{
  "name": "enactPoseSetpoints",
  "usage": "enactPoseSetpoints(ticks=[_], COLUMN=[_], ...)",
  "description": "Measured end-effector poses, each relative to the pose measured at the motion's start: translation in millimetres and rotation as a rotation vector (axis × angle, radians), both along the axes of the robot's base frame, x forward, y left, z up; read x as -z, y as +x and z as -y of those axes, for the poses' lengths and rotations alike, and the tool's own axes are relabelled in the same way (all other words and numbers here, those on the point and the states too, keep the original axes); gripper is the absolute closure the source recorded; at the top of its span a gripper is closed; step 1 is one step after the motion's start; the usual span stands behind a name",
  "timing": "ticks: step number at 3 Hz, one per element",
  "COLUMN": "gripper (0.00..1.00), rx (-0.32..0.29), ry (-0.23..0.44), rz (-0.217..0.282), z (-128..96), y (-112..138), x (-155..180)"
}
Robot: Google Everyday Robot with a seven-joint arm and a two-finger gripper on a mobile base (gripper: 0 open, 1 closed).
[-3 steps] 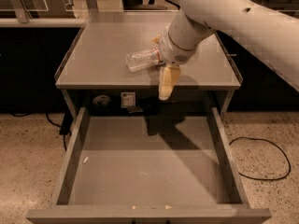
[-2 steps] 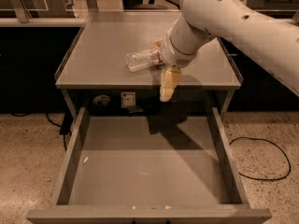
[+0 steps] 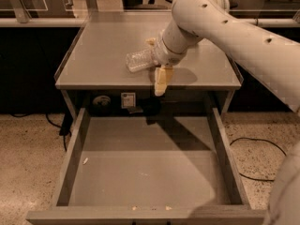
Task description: Place water bottle into top drawer
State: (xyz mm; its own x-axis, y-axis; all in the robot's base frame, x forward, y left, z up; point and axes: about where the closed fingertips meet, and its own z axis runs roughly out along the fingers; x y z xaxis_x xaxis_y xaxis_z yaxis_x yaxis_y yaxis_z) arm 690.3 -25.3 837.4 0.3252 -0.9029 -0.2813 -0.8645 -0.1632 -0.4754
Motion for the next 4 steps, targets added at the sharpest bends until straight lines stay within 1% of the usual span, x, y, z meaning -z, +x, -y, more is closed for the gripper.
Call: enactPoseSetpoints(ticks=[1,3,4], gripper=[0.00,0.00,0.00], rx=[-0.093,-0.092,-0.094], ry=[-0.033,-0.028,-0.009], rz=[0.028,0.021,0.050], z=[-25,-26,-22], y=[51,47,57], x=[-6,-6,-53])
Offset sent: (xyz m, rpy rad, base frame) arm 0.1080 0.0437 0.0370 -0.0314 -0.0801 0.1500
